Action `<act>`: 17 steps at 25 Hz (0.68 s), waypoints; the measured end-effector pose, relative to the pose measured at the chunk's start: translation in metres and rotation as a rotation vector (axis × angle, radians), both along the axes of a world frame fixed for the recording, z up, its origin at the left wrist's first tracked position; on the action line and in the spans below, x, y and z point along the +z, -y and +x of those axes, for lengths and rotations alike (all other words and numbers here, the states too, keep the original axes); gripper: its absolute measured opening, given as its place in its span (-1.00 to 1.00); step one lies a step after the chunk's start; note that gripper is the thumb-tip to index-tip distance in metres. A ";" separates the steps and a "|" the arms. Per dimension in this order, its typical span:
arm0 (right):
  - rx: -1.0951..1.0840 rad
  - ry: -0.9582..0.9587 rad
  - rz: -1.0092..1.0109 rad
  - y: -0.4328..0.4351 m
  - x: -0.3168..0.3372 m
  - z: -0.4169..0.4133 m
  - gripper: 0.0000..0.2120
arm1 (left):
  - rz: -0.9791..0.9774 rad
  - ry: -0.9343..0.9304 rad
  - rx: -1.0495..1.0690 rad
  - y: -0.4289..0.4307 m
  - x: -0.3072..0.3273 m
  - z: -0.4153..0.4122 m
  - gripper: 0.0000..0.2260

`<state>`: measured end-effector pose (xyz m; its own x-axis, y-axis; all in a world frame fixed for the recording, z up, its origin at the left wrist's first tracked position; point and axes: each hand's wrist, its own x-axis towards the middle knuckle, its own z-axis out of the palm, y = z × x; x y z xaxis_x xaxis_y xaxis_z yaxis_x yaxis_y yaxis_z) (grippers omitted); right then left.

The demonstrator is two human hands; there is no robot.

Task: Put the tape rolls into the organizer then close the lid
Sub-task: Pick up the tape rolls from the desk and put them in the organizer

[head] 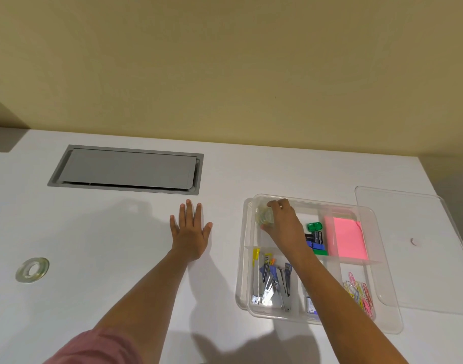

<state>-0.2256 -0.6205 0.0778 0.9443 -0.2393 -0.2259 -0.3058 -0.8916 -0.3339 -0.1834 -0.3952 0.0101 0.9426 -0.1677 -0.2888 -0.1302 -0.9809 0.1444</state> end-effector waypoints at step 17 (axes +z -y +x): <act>-0.030 0.272 0.004 -0.044 0.039 -0.015 -0.67 | -0.135 -0.132 -0.159 -0.046 0.026 0.005 -0.55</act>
<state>-0.2401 -0.5769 0.1164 0.9628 -0.2679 0.0345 -0.2307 -0.8820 -0.4110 -0.1783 -0.3494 0.0364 0.8569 -0.3563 -0.3725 -0.2527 -0.9202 0.2988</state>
